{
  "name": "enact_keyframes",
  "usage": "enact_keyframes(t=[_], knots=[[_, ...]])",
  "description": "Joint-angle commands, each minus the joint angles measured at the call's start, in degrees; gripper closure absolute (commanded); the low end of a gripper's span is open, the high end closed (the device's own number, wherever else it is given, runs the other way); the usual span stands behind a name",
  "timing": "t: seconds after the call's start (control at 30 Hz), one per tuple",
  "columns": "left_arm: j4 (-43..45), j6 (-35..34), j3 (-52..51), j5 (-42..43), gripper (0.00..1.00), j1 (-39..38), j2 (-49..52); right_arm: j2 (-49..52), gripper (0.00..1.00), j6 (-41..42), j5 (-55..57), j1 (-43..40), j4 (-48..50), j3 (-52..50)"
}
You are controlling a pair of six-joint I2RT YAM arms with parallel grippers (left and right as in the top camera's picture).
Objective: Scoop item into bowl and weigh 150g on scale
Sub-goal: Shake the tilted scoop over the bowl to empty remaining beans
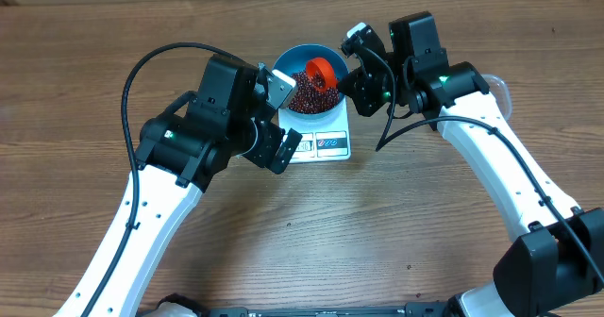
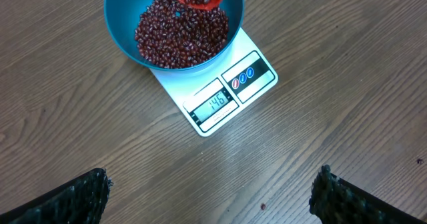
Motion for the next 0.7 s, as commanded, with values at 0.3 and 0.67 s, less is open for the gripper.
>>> enact_keyframes(t=[0.3, 0.67], knots=[[0.07, -0.59, 0.42, -0.02, 0.01, -0.04, 0.17, -0.13, 0.97, 3.69, 0.76, 0.07, 1.81, 0.96], [0.07, -0.59, 0.42, -0.02, 0.0, -0.07, 0.17, -0.13, 0.96, 9.51, 3.13, 0.07, 2.99, 0.96]])
